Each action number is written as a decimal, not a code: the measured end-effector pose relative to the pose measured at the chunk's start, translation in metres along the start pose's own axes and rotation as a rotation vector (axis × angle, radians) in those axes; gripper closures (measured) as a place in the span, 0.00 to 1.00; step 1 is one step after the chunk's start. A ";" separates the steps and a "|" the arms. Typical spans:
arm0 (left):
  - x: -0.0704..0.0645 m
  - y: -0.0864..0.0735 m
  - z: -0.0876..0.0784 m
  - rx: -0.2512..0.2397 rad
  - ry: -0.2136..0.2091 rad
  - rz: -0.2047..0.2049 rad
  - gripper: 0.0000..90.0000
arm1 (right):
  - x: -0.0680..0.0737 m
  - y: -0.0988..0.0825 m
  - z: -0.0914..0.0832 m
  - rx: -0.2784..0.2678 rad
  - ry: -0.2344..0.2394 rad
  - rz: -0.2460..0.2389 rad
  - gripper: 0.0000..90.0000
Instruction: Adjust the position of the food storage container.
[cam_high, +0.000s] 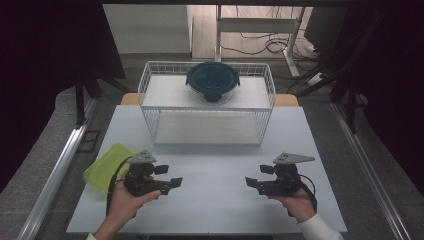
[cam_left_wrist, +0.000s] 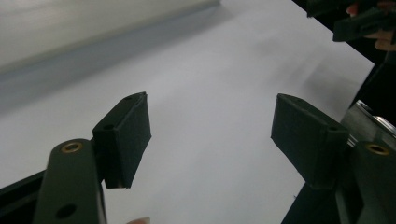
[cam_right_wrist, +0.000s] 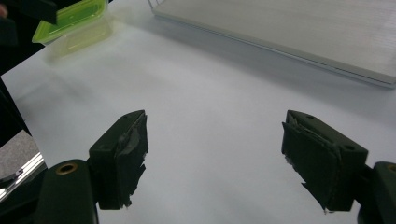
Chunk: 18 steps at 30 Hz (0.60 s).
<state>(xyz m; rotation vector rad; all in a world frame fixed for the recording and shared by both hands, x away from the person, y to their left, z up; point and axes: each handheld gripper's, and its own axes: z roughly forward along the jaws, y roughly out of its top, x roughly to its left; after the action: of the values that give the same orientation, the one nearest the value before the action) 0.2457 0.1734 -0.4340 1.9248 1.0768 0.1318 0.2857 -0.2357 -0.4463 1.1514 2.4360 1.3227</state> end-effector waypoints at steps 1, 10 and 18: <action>0.003 0.001 -0.006 -0.007 0.010 -0.009 0.32 | -0.001 0.000 -0.001 -0.002 -0.001 0.003 0.25; 0.049 0.011 -0.050 -0.047 0.119 -0.096 0.38 | -0.002 -0.001 0.000 0.006 -0.003 0.005 0.25; 0.094 0.016 -0.071 -0.028 0.229 -0.148 0.46 | -0.003 -0.001 0.002 0.016 -0.007 0.011 0.25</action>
<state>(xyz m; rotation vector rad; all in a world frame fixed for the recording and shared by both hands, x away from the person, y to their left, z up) 0.2798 0.2845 -0.4092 1.8295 1.3580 0.2884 0.2883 -0.2369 -0.4487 1.1731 2.4426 1.3025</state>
